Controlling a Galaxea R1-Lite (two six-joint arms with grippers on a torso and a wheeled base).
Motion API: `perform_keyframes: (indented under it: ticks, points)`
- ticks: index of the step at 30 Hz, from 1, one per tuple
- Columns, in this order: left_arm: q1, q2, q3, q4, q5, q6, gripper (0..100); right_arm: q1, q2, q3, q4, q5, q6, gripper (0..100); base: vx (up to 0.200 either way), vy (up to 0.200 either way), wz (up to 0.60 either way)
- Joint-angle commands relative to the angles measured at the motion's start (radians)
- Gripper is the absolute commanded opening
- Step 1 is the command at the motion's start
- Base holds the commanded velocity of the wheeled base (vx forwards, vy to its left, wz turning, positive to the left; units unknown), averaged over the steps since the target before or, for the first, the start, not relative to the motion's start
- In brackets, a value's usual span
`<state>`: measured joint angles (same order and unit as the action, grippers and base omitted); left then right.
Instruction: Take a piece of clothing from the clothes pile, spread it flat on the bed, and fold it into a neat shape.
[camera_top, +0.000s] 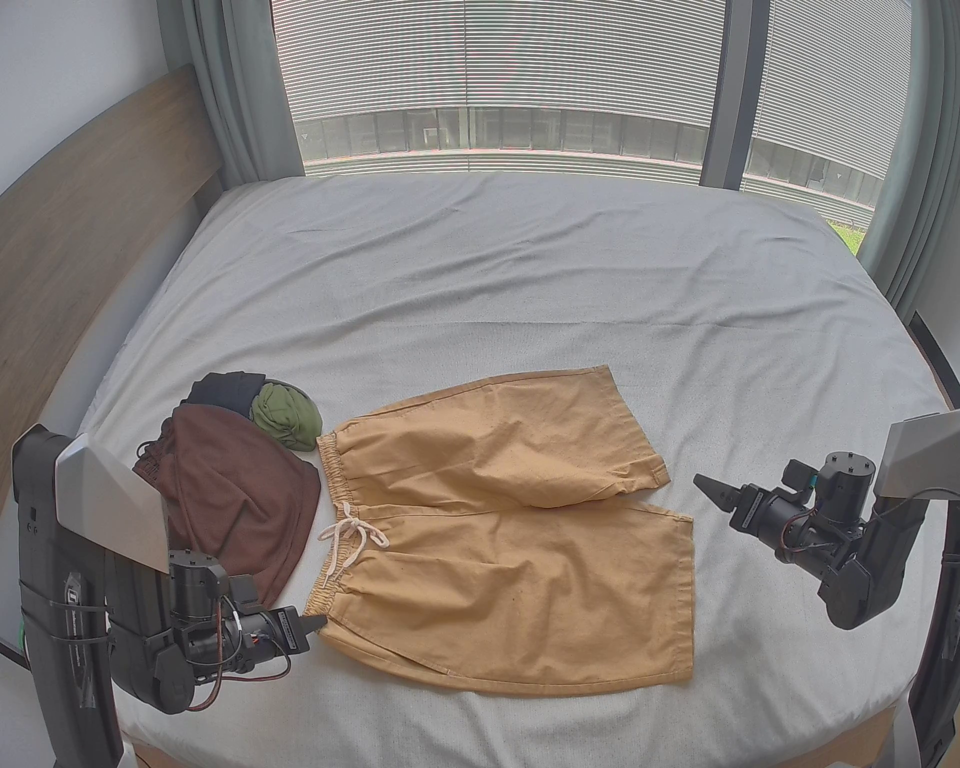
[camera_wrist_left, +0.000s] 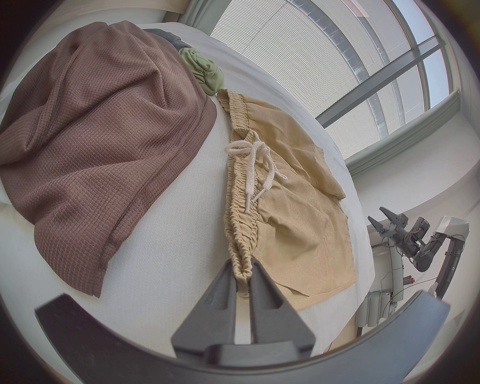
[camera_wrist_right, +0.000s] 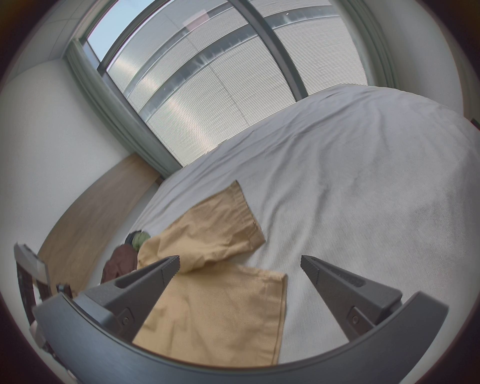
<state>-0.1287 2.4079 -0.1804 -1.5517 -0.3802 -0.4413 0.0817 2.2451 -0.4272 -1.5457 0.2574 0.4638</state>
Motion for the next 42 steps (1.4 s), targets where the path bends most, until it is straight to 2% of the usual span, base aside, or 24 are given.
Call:
perform_keyframes:
  ticks: [1, 4, 13, 17, 25, 33, 38, 42]
  points:
    - [0.0, 0.002, -0.001, -0.001, -0.002, -0.001, 0, 0.001, -0.025, 0.097, 0.003, 0.037, -0.073, 100, 0.0, 0.0, 0.0]
    - [-0.002, 0.002, 0.001, -0.001, -0.002, -0.001, 0, 0.009, -0.022, 0.188, 0.004, 0.077, -0.14, 100, 0.0, 0.0, 0.0]
    - [-0.008, 0.004, 0.001, -0.001, -0.003, 0.004, 0, 0.073, 0.08, 0.38, 0.004, 0.08, -0.24, 100, 0.0, 0.0, 0.0]
    - [-0.009, 0.013, -0.001, -0.001, -0.003, 0.007, 0, 0.121, 0.116, 0.427, 0.006, 0.08, -0.237, 100, 0.0, 0.0, 0.0]
    - [-0.009, 0.014, -0.002, -0.001, -0.003, 0.009, 0, 0.122, 0.218, 0.409, 0.004, 0.08, -0.228, 100, 0.0, 0.0, 0.0]
    - [-0.009, 0.014, -0.001, -0.001, -0.003, 0.009, 0, 0.139, 0.226, 0.407, 0.004, 0.092, -0.225, 100, 0.0, 0.0, 0.0]
    - [-0.009, 0.016, -0.001, -0.001, -0.003, 0.01, 0, 0.185, 0.245, 0.377, 0.004, 0.111, -0.162, 100, 0.0, 0.0, 0.0]
    - [-0.009, 0.016, -0.002, -0.001, -0.005, 0.01, 0, 0.188, 0.248, 0.363, 0.004, 0.111, -0.152, 100, 0.0, 0.0, 0.0]
